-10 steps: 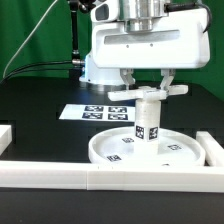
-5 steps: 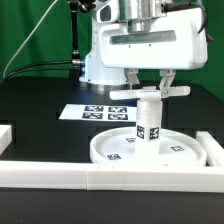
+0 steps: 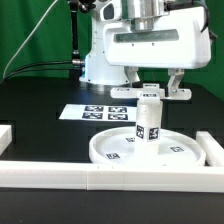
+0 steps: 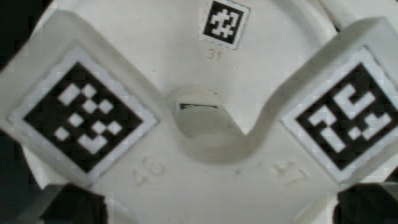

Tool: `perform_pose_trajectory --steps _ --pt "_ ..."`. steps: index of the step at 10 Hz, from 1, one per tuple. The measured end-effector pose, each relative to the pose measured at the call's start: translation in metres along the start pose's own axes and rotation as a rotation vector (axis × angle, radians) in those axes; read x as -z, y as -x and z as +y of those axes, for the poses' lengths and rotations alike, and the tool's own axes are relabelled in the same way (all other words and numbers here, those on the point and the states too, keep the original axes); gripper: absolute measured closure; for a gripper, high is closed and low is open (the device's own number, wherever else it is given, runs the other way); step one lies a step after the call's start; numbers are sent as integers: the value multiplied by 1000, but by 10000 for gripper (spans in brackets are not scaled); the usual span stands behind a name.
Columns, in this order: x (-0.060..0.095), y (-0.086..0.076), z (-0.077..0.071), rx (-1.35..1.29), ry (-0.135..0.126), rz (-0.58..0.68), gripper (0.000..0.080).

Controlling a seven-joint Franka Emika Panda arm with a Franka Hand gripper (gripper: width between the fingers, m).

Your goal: Assemble round table

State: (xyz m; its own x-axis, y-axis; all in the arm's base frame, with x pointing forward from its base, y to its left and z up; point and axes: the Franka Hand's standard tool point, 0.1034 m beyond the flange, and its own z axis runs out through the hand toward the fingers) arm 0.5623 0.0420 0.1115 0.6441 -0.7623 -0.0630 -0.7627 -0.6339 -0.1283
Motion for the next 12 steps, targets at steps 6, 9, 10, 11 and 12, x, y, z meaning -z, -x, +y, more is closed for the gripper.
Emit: perform_pose_trajectory --steps 6,9,10,11,12 --pt "0 -3 -1 137 1 -1 150" --pt "9 -4 -2 417 2 3 150" --pt "20 -4 -5 549 11 14 150" --pt "20 -4 -5 595 8 17 150" --pt "18 -5 -4 685 11 14 150"
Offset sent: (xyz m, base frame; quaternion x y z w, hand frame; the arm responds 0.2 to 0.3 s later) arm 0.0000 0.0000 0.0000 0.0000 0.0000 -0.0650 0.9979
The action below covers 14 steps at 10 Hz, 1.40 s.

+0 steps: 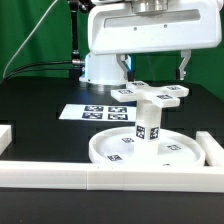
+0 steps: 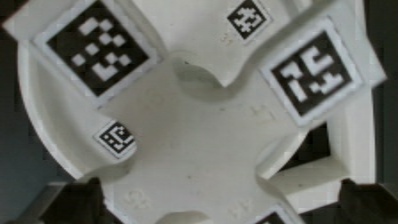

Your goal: Assemble round table

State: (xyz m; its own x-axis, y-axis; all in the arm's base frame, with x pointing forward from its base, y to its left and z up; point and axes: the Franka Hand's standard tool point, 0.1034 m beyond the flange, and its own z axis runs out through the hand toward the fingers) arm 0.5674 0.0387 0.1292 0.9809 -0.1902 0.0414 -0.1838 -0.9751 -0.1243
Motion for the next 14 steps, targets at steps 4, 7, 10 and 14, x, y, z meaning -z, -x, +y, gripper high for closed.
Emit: perform_pose_trajectory --steps 4,7,10,14 --pt "-4 -3 0 402 34 -17 150" --pt "-6 -13 0 635 35 -46 150" --pt "-6 -13 2 804 36 -52 150" --pt "-6 -14 7 1046 39 -62 150"
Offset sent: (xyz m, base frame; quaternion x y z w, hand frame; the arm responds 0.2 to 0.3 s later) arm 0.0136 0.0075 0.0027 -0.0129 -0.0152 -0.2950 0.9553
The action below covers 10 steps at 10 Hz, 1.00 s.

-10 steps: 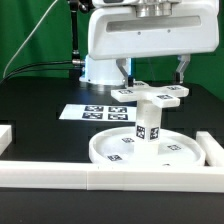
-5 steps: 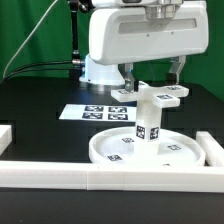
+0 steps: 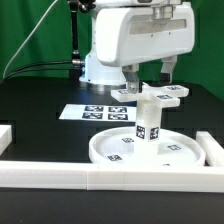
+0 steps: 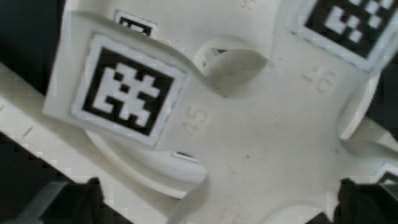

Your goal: Assemble round table

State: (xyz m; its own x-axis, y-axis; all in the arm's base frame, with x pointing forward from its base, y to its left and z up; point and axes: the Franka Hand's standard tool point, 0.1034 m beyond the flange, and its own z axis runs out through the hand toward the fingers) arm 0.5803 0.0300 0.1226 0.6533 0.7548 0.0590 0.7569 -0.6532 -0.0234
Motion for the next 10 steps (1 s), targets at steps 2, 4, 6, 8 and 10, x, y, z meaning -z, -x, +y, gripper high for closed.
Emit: perform_pose_trajectory --steps 2,4,6,8,10 --pt "0 2 2 118 2 -5 150" --pt "0 4 3 186 6 -10 150" --pt "0 4 3 170 5 -10 150" --pt "-3 0 -2 130 -1 -10 150" --pt "-8 -1 -7 129 11 0 150"
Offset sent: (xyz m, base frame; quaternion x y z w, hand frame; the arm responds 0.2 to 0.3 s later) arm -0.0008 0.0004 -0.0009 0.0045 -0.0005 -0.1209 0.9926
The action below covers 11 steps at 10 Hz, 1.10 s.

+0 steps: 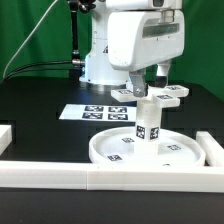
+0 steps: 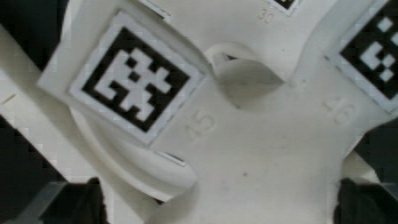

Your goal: Assemble round table

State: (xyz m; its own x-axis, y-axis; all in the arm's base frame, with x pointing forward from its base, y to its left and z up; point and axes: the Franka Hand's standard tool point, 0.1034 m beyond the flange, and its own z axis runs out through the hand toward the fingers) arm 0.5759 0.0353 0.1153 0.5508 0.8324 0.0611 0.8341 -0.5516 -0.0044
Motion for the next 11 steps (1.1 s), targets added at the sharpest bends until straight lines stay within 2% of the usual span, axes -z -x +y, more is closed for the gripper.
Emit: perform_pose_trajectory --steps 2,3,4,5,6,7,8,9,11 --pt "0 1 2 -4 4 3 150" --pt "1 1 2 -4 7 5 245" --pt "1 1 2 -4 8 5 419" --pt "0 1 2 -3 9 5 419" --pt "0 1 3 -3 14 8 589" --pt "0 1 3 -3 14 8 589" --pt "0 1 3 -4 14 7 737" --pt "0 1 4 -4 14 7 786" --pt "0 1 4 -4 14 7 797"
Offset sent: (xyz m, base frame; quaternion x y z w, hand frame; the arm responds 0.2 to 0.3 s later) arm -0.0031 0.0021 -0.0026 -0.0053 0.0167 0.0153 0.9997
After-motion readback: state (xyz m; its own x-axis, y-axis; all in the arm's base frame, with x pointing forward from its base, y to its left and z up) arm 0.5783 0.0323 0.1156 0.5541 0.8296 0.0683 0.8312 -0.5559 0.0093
